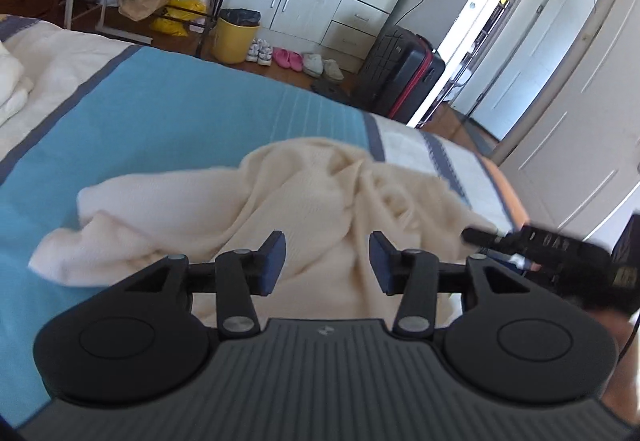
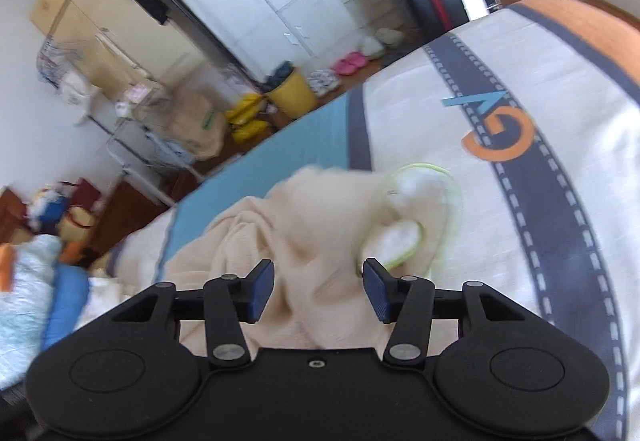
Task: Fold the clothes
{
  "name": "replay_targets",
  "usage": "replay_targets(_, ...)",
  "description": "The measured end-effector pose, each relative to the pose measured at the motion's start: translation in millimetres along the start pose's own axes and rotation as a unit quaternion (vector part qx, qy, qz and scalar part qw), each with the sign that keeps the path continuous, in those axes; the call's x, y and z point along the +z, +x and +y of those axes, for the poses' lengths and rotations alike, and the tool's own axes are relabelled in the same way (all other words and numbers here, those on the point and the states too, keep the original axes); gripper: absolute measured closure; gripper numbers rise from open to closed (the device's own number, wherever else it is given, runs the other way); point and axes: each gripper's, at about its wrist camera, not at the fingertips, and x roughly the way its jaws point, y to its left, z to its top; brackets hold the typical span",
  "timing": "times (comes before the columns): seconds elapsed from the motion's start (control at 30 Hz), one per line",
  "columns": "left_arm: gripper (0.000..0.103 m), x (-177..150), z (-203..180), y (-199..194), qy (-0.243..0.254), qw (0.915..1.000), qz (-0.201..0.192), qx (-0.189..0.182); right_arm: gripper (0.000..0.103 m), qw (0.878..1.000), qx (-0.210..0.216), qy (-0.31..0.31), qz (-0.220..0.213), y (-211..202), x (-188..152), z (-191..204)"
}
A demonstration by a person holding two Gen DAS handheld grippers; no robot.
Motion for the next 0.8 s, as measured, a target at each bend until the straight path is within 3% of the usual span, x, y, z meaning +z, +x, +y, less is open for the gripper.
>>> replay_targets(0.17, 0.054, -20, 1, 16, 0.038, 0.9991, -0.002, 0.019, 0.036, 0.999, 0.045, -0.009, 0.004, -9, 1, -11)
replay_targets(0.23, 0.054, -24, 0, 24, 0.051, 0.9984, 0.004, 0.023, 0.034, 0.996, 0.060, 0.058, 0.032, 1, 1, -23)
replay_targets(0.3, 0.054, -25, 2, 29, 0.051, 0.9983, 0.012, 0.025, 0.029, 0.985, 0.102, 0.119, 0.066, 11, -1, -29)
replay_targets(0.37, 0.054, -24, 5, 35, 0.039, 0.9987, 0.016, 0.027, 0.029, 0.983, 0.118, 0.115, 0.083, 13, -4, -29)
replay_targets(0.43, 0.054, -23, 8, 36, 0.027, 0.9990, 0.011, 0.034, 0.028, 0.986, 0.104, 0.095, 0.084, 14, -8, -25)
replay_targets(0.53, 0.054, -22, 13, 40, 0.011, 0.9955, -0.003, 0.094, 0.028, 0.985, 0.115, 0.079, 0.096, 18, -11, -22)
replay_targets(0.57, 0.054, -21, 16, 40, 0.007, 0.9950, -0.005, 0.100, 0.028, 0.983, 0.126, 0.076, 0.105, 20, -11, -21)
replay_targets(0.67, 0.054, -21, 20, 41, -0.002, 0.9973, -0.002, 0.073, 0.027, 0.978, 0.162, 0.035, 0.126, 18, -14, -7)
replay_targets(0.8, 0.037, -26, 21, 53, -0.005, 0.9994, 0.025, 0.021, 0.026, 0.949, 0.268, 0.052, 0.161, 12, -21, 3)
